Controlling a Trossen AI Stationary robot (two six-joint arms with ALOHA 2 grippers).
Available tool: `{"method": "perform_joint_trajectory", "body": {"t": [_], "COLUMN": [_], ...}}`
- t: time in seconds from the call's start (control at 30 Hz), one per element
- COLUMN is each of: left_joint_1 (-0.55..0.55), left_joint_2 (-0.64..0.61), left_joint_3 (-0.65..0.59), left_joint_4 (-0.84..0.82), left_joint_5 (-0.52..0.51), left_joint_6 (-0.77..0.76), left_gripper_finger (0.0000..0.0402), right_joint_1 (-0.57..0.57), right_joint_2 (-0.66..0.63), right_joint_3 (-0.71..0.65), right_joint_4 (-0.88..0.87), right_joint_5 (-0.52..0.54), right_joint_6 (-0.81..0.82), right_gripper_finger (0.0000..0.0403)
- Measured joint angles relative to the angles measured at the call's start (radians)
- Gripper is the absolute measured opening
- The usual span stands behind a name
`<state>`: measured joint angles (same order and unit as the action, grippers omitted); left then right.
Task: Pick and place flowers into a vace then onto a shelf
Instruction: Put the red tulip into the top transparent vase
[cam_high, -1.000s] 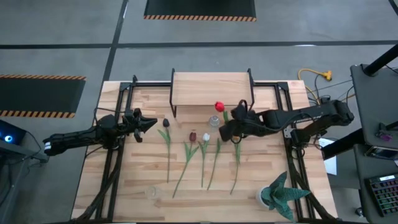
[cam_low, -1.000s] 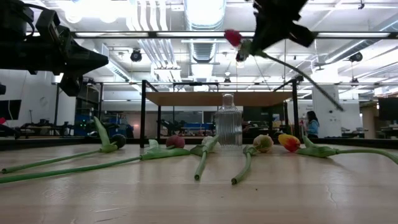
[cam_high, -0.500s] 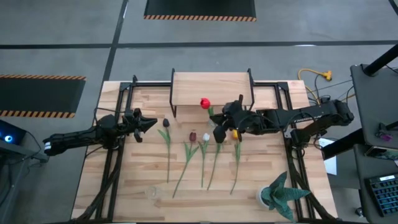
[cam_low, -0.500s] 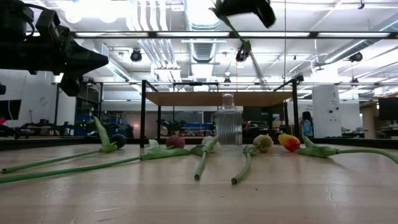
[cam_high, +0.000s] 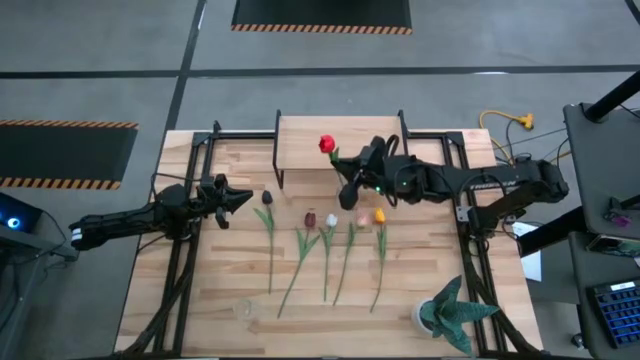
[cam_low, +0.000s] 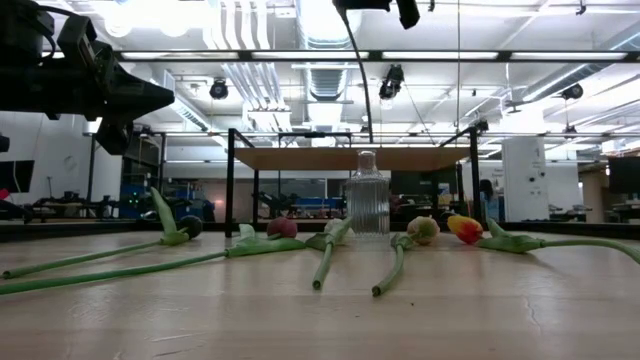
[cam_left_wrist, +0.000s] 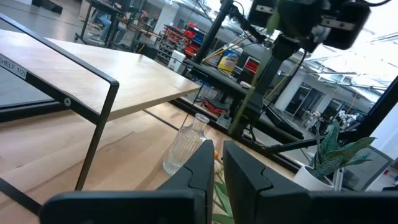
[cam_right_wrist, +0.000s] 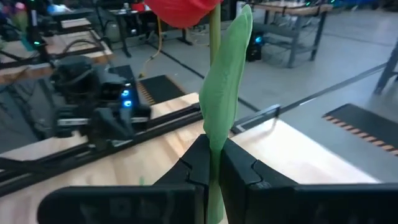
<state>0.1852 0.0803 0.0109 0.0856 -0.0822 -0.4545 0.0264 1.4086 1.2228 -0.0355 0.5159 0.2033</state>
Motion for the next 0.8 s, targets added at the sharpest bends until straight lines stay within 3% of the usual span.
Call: {"method": "perform_joint_trajectory", "body": {"t": [0.4, 0.8], "left_joint_1": [0.0, 0.0], "left_joint_2": [0.0, 0.0], "left_joint_3": [0.0, 0.0], "left_joint_4": [0.0, 0.0], "left_joint_5": [0.0, 0.0], "left_joint_6": [0.0, 0.0], "left_gripper_finger": [0.0017, 0.0017], "right_joint_1": [-0.094, -0.1], "right_joint_2": [0.0, 0.009], "right_joint_3": [0.0, -0.028], "right_joint_4": [0.056, 0.078], "right_joint_5": [-0.001, 0.0], "right_joint_6": [-0.058, -0.067], "right_gripper_finger": [0.0013, 0.0013]}}
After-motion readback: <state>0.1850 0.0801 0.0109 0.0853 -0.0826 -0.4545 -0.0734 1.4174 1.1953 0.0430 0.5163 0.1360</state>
